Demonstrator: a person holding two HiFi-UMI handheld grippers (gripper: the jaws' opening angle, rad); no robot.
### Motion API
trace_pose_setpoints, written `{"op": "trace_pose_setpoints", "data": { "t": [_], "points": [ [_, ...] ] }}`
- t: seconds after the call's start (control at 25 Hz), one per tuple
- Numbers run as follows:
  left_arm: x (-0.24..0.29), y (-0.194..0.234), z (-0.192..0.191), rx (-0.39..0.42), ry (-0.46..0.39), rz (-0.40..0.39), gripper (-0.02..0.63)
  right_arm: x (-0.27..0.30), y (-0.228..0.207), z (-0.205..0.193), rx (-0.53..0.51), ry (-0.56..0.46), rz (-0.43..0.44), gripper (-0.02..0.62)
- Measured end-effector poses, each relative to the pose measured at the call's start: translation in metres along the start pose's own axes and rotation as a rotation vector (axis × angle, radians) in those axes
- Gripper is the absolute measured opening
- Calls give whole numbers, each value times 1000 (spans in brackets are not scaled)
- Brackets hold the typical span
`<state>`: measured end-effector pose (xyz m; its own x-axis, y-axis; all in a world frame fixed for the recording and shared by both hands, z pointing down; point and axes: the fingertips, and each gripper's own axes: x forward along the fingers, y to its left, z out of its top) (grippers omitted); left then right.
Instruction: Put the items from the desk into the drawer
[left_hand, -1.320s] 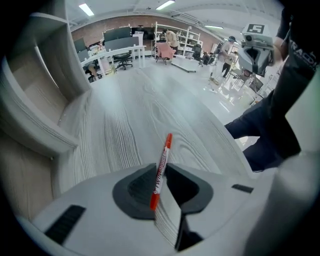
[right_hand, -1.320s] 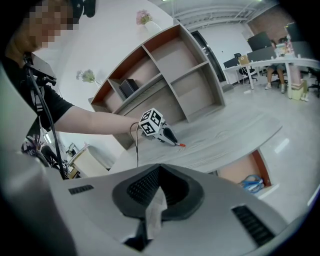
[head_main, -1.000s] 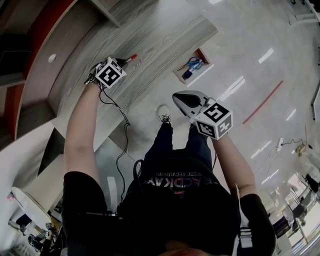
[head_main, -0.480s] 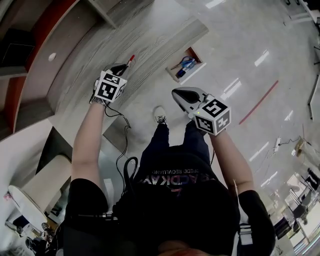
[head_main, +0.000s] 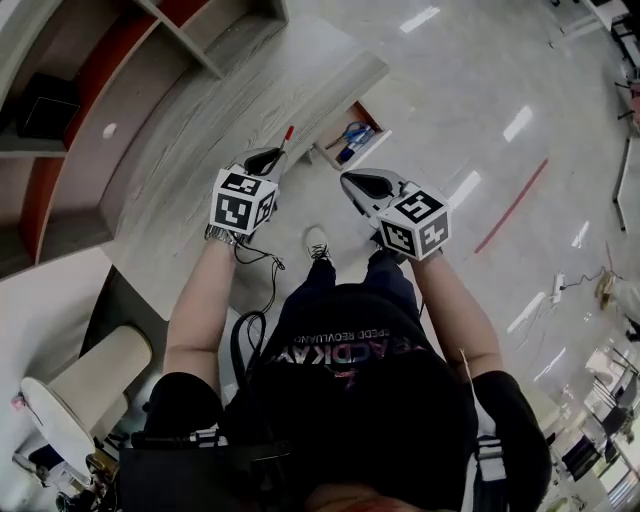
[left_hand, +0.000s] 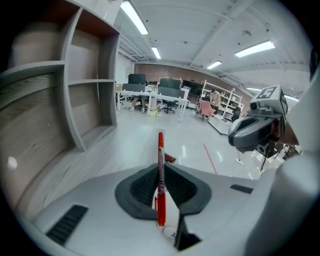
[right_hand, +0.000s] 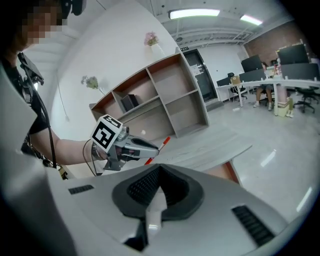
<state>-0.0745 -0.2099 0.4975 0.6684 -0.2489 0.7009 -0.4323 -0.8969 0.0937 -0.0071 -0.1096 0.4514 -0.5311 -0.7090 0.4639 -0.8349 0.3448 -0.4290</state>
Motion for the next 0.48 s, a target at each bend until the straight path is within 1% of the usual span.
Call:
{"op": "trace_pose_setpoints", "data": {
  "t": [0.12, 0.28, 0.48],
  "points": [
    [3, -25, 8, -1, -10, -21, 49, -8, -10, -1, -13, 3, -41, 12],
    [12, -58, 14, 12, -13, -48, 49, -22, -27, -6, 2, 7, -79, 12],
    [31, -80, 11, 31, 1, -75, 49, -30, -42, -16, 37, 13, -101, 12]
  ]
}}
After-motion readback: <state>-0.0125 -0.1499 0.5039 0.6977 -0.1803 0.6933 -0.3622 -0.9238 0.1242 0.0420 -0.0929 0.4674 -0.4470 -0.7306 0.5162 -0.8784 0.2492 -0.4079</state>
